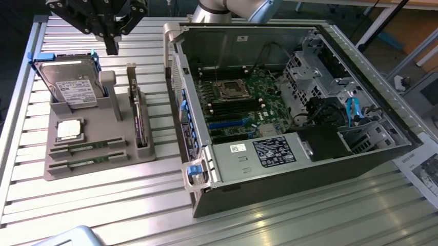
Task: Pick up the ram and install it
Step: 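Reach for the ram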
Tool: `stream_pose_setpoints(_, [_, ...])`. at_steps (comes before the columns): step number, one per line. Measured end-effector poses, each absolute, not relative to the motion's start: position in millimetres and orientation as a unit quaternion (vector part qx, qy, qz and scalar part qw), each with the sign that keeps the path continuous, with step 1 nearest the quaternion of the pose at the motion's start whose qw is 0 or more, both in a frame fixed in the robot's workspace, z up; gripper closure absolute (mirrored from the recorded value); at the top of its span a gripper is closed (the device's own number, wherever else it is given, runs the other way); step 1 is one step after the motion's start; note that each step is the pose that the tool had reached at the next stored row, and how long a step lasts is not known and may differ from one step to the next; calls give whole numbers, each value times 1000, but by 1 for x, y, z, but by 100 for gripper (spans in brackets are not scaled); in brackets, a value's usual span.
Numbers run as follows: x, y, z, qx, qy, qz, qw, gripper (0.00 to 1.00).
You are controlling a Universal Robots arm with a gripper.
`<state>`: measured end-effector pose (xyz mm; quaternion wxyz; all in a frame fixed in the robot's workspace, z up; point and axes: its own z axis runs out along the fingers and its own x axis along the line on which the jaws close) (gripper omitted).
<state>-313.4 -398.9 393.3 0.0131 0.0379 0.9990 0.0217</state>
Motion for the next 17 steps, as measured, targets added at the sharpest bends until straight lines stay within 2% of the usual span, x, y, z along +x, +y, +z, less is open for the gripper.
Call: stream_pose_setpoints(17, [-331,-399,393,38,999,22,13,90])
